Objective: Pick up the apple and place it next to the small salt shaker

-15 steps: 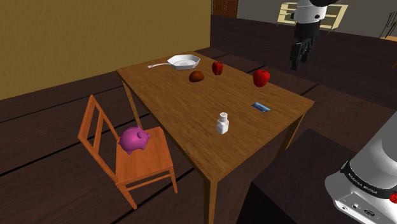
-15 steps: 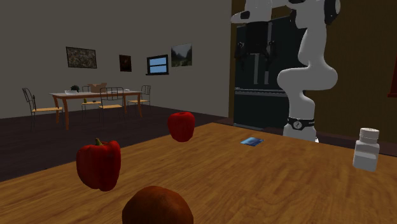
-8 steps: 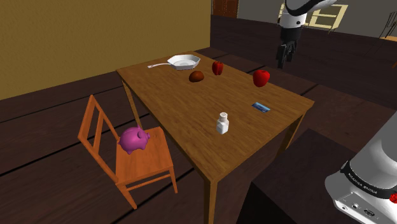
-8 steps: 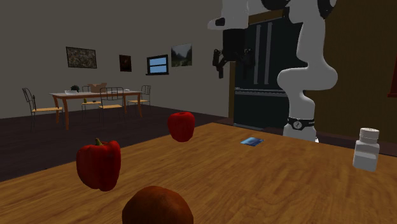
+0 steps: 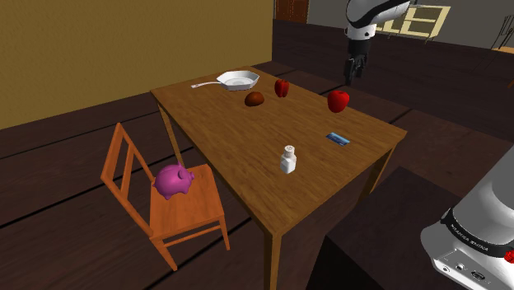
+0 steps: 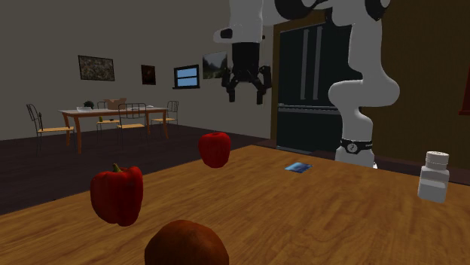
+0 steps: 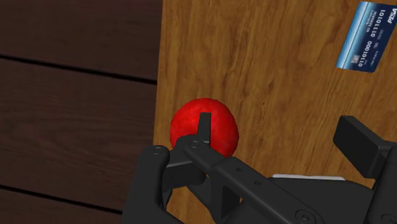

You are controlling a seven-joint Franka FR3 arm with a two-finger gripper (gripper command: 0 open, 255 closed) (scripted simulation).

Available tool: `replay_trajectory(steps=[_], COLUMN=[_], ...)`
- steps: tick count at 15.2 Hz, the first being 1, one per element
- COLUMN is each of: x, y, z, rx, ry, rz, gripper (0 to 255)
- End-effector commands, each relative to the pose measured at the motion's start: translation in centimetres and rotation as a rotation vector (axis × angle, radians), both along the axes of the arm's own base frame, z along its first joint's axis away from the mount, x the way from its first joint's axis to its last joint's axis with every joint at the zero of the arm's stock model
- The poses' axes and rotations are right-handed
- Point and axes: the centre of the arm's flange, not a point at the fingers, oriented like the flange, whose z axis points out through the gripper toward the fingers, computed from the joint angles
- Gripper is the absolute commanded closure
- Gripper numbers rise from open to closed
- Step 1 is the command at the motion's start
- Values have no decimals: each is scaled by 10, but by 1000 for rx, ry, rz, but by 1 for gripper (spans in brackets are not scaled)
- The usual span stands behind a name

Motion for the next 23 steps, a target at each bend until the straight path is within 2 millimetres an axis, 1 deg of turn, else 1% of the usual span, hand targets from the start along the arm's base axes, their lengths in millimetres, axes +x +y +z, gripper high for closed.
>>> replay_trajectory(steps=[1, 6, 7, 13, 14, 22, 23], x=[21, 74, 75, 73, 72, 72, 72], y=[-17, -49, -49, -51, -52, -52, -52], z=[-10, -27, -28, -59, -67, -67, -67], rx=[0, 3, 3, 3, 3, 3, 3], ry=[-6, -20, -21, -21, -21, -21, -21], rz=[7, 22, 23, 23, 23, 23, 23], gripper=[0, 0, 0, 0, 0, 0, 255])
